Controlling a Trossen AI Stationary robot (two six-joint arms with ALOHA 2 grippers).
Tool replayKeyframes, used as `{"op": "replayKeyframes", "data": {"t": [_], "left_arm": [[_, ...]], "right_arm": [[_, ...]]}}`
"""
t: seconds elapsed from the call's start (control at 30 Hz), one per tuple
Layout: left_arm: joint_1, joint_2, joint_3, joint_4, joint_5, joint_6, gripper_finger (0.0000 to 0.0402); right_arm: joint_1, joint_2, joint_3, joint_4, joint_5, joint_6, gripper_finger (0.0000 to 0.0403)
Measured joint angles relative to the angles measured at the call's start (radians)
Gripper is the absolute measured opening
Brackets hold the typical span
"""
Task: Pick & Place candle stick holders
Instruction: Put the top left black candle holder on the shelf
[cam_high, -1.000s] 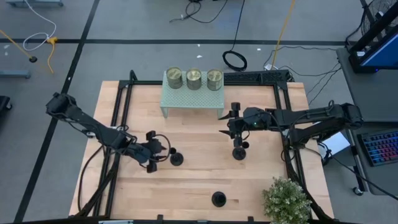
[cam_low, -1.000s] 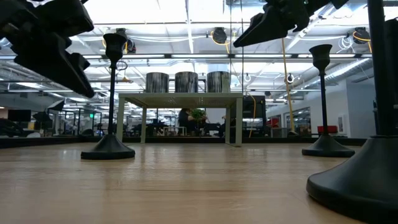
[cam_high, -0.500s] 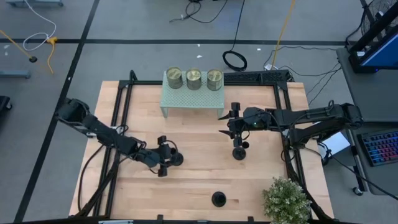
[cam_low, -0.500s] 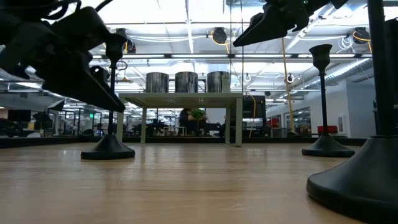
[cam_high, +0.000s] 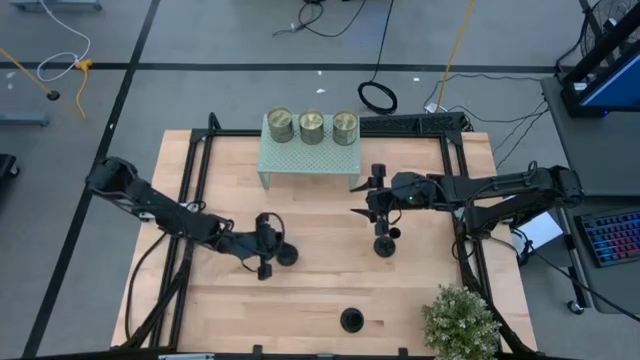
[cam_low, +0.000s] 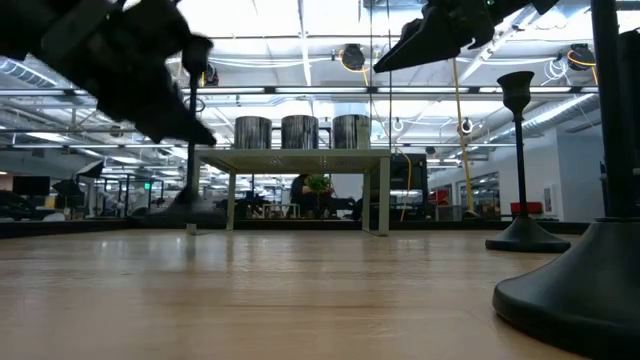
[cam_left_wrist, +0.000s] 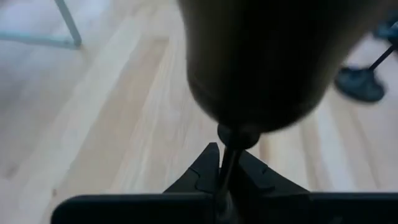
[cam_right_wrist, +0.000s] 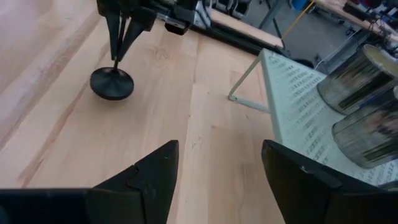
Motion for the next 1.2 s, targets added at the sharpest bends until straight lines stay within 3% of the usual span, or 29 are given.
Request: {"op": "replayKeyframes", "data": {"t": [0.13, 0.23, 0.43, 0.57, 0.73, 0.87, 1.2], "left_arm": [[0.037, -0.109, 0.079, -0.067, 0.01, 0.029, 0.0013], [0.088, -0.201, 0.158, -0.211, -0.017, 0.095, 0.0016], [0.267, -0.292, 0.296, -0.402, -0.045, 0.245, 0.0013], [0.428, -0.295, 0.34, -0.445, -0.015, 0.316, 0.0014], [0.648, -0.271, 0.342, -0.456, 0.143, 0.306, 0.0013], [0.776, -0.245, 0.342, -0.458, 0.196, 0.319, 0.0013], [0.906, -0.152, 0.342, -0.448, 0.299, 0.319, 0.0016]], "right_arm": [[0.0, 0.0, 0.0, 0.033, 0.0, -0.004, 0.0226], [0.0, 0.0, 0.0, 0.032, 0.0, -0.005, 0.0226], [0.0, 0.001, 0.0, 0.032, 0.0, -0.003, 0.0226], [0.0, 0.001, 0.0, 0.032, 0.0, -0.003, 0.0226], [0.0, 0.001, 0.0, 0.032, 0.0, 0.001, 0.0226], [0.0, 0.001, 0.0, 0.031, 0.0, 0.001, 0.0226], [0.0, 0.001, 0.0, 0.023, 0.0, 0.005, 0.0226]]}}
